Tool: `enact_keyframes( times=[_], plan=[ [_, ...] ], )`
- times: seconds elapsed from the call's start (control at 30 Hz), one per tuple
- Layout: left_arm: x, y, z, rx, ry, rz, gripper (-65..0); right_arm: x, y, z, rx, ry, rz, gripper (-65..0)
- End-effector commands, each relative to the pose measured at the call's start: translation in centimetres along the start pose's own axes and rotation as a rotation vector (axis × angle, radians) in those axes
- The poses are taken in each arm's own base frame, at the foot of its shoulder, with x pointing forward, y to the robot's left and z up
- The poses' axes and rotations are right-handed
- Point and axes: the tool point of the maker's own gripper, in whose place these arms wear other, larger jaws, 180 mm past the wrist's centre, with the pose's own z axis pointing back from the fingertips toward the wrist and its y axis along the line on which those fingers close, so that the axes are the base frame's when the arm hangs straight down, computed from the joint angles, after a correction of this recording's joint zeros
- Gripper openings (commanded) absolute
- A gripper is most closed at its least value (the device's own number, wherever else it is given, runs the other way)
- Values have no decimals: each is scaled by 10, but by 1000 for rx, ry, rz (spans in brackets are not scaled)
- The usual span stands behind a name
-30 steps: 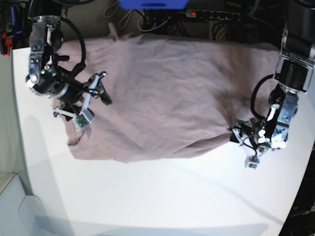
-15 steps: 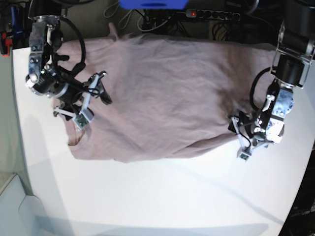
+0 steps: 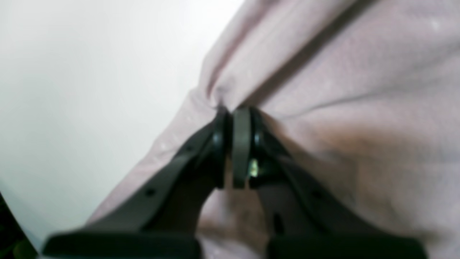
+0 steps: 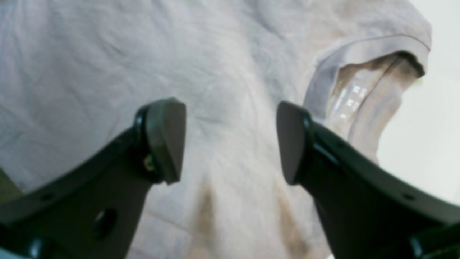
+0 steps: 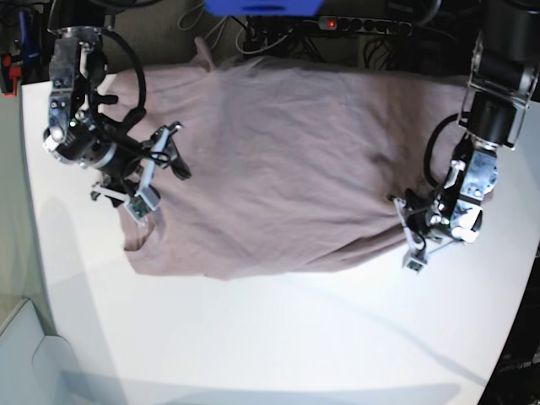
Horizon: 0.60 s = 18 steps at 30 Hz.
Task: Layout the t-shirt on the table in an organized manner, then fold the t-shirt properly
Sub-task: 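Release the shirt and reposition the left gripper near the sleeve, then grasp the sleeve with the left gripper and fold it toward the collar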
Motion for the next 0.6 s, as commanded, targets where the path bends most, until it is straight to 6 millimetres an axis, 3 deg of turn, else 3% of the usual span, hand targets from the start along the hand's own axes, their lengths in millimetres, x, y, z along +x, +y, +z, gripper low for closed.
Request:
enact_keyframes(
  times=[0.0, 0.07, 0.27, 0.43, 0.57],
  plan=[
    [12, 15, 12, 29, -32, 13, -648, 15, -6, 4, -9, -51, 12, -250],
    [25, 19, 26, 37, -91, 33, -648, 15, -6, 4, -9, -51, 12, -250],
    [93, 15, 107, 45, -355, 108, -648, 11, -4, 2, -4, -43, 3, -250],
    [130, -25, 161, -13, -511, 103, -648, -2, -5, -6, 10, -12, -29, -251],
    [127, -73, 163, -98, -514, 55, -648, -12, -12, -5, 3, 16, -30, -251]
  ],
)
